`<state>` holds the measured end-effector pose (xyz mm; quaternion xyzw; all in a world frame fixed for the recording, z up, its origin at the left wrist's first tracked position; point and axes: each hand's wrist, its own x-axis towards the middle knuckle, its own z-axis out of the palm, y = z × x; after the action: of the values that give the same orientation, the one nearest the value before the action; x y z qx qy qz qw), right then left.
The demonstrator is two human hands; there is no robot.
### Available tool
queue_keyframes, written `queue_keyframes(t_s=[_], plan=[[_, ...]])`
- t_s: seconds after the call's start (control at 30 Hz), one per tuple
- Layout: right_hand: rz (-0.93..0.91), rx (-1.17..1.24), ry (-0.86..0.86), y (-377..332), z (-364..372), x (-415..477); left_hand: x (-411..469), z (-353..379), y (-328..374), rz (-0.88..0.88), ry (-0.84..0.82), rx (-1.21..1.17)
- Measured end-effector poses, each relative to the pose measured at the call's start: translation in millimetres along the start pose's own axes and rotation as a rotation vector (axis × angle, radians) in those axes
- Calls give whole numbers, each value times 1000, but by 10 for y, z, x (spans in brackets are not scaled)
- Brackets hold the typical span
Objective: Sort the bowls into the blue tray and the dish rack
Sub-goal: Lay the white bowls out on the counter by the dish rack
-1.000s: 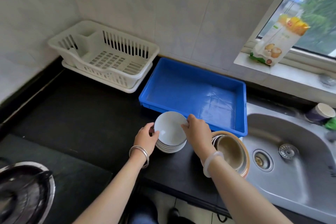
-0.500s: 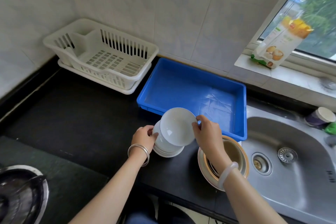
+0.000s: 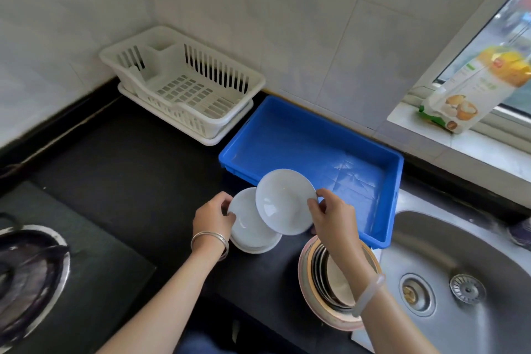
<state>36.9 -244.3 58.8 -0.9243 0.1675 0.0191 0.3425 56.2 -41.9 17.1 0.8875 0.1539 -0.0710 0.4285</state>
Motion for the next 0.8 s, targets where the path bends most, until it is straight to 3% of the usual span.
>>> queue_keyframes(t_s=[0.23,0.43,0.8], plan=[[-145,156,-42,-316,-134,116,97,-338,35,-134,79,-219],[-255,175,-225,-920,35,421,337,-902,-162,-269,174,-501],[-242,191,-487,-2003,1412,1084,1102,-1742,-1078,-471,446,-690]])
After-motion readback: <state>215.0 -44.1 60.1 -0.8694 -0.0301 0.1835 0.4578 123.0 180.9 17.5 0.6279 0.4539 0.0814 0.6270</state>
